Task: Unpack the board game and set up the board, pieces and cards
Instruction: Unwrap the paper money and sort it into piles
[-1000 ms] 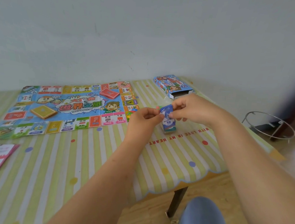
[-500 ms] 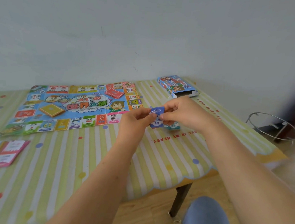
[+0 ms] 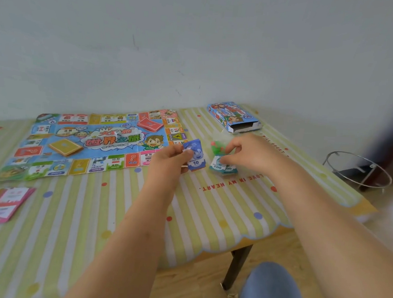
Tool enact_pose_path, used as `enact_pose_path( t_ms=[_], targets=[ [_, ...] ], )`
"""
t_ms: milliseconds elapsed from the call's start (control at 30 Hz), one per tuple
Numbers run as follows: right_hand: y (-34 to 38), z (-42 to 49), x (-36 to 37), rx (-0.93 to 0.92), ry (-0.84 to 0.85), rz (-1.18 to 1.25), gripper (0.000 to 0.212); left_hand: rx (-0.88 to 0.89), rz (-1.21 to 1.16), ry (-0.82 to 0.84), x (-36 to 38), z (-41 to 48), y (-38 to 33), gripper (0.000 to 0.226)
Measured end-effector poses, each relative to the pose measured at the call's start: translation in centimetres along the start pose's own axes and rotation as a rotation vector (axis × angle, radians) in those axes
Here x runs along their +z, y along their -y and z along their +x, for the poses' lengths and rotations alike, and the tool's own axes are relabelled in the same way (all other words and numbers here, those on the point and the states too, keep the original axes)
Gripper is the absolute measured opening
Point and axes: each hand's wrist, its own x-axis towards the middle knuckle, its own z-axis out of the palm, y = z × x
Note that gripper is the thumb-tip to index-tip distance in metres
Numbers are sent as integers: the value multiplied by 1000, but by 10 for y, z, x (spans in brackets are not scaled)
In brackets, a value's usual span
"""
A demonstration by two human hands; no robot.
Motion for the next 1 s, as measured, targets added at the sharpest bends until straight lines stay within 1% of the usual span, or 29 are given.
enact_pose_path(
  t_ms=[133,200,267,400,500,633,833,1000],
  targets=[
    [0,1,1,-21,68,-84,35,14,51,26,2,-1,2,5],
    [-1,2,1,-25,76,-119,37,22,71,36,3,-2,2,8],
    [-1,4,2,-23,76,-133,34,28,89,43,3,-2,2,13],
    [0,8,1,-31,22,-56,19,8,105,100,6,-3,2,6],
    [2,8,1,-38,-3,-36,15,-3,110,167,10,-5,3,6],
    [1,7,-1,-29,-12,-46,14,-5,181,200,13,-5,4,5],
    [-3,7,-4,-31,11,-28,13,-36,182,264,17,-4,5,12],
    [-6,10,-2,-38,7,-14,15,-33,165,317,24,-5,4,10]
  ],
)
